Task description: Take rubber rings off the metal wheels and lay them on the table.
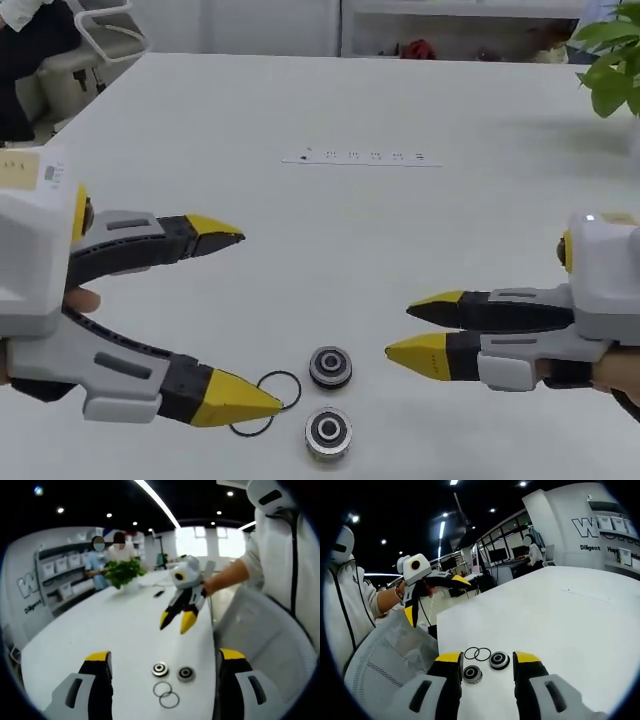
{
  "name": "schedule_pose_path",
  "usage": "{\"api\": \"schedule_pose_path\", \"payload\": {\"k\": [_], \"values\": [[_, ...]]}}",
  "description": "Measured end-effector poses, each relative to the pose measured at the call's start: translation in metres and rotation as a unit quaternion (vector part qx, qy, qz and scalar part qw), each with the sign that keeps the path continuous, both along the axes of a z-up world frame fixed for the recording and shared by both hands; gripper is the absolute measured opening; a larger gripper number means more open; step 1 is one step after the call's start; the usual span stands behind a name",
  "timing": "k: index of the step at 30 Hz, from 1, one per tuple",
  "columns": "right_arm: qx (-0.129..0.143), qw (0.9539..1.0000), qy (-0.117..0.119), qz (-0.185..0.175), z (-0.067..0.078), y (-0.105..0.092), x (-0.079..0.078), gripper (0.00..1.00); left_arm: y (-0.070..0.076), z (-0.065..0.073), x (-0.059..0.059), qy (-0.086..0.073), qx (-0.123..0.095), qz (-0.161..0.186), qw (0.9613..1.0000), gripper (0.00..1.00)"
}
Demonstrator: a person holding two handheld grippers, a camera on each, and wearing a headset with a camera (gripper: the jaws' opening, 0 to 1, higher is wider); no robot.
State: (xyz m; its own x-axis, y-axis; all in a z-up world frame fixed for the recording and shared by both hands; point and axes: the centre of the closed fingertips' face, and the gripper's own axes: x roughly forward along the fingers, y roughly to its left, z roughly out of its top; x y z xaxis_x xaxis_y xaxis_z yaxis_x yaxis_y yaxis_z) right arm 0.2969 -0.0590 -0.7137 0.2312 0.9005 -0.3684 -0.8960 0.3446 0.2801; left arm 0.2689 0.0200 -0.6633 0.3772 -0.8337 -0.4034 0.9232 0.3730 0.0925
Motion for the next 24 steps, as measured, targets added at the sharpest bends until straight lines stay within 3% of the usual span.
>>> {"api": "schedule_pose_path", "payload": {"k": [11, 14, 18, 24], "values": [[-0.013, 0.9998, -0.006, 0.014, -0.015, 0.004, 0.005, 0.36, -0.005, -0.009, 0.018, 0.001, -0.015, 0.003, 0.9999, 0.88], [-0.016, 0.9997, -0.009, 0.016, -0.019, 0.006, 0.007, 0.35, -0.008, -0.011, 0.023, -0.009, -0.019, 0.001, 0.9998, 0.88], [-0.016, 0.9996, -0.003, 0.021, -0.026, 0.009, 0.008, 0.35, -0.017, -0.011, 0.026, -0.004, -0.041, -0.001, 0.9991, 0.9], [-0.025, 0.9992, -0.001, 0.03, -0.038, 0.012, 0.01, 0.36, -0.023, -0.029, 0.027, 0.004, -0.026, -0.016, 0.9995, 0.87]]}}
